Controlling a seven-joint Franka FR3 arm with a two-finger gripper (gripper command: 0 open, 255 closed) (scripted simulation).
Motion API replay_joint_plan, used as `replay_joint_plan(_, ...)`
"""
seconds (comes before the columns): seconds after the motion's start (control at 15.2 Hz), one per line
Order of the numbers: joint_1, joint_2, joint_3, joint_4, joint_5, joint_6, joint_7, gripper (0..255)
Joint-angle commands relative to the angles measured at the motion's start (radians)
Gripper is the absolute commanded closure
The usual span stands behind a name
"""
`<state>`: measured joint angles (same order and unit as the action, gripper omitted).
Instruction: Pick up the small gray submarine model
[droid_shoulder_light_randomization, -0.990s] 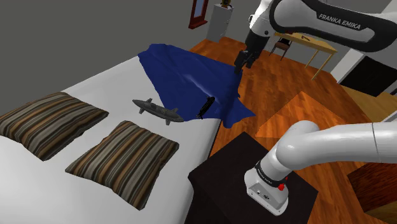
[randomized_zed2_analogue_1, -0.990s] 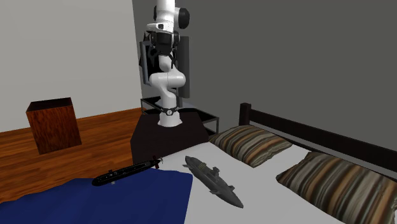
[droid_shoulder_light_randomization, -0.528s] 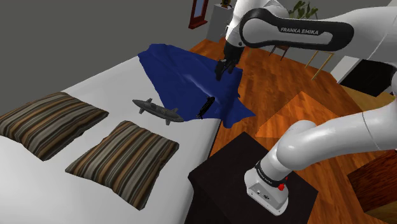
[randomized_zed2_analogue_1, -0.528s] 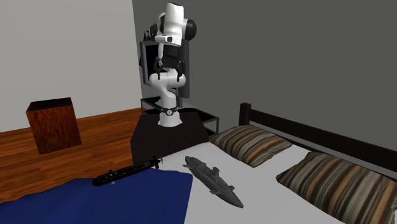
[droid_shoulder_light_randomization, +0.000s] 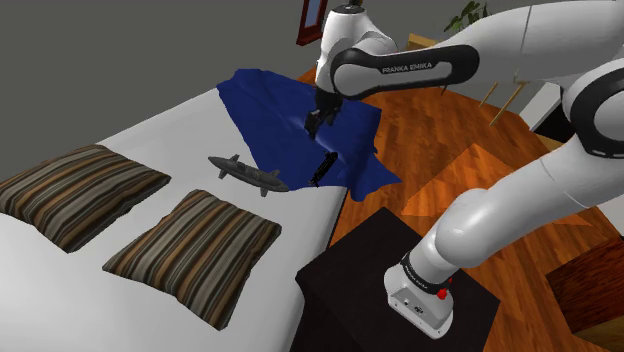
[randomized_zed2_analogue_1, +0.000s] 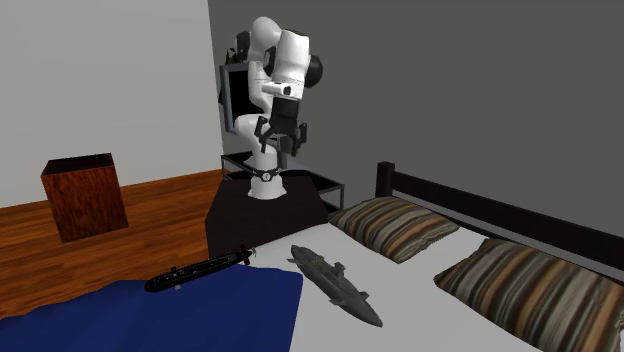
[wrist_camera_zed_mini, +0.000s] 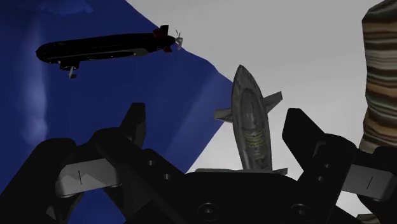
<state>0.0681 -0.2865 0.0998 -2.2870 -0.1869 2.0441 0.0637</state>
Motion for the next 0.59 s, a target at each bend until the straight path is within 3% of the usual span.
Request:
replay_joint_plan(0.0,0.002,0.068,0.012,0.024,-0.020,0.039,0.013,0)
replay_joint_plan(0.53,0.022,0.364,0.052,0.170,-0.132,0.155,0.088,0)
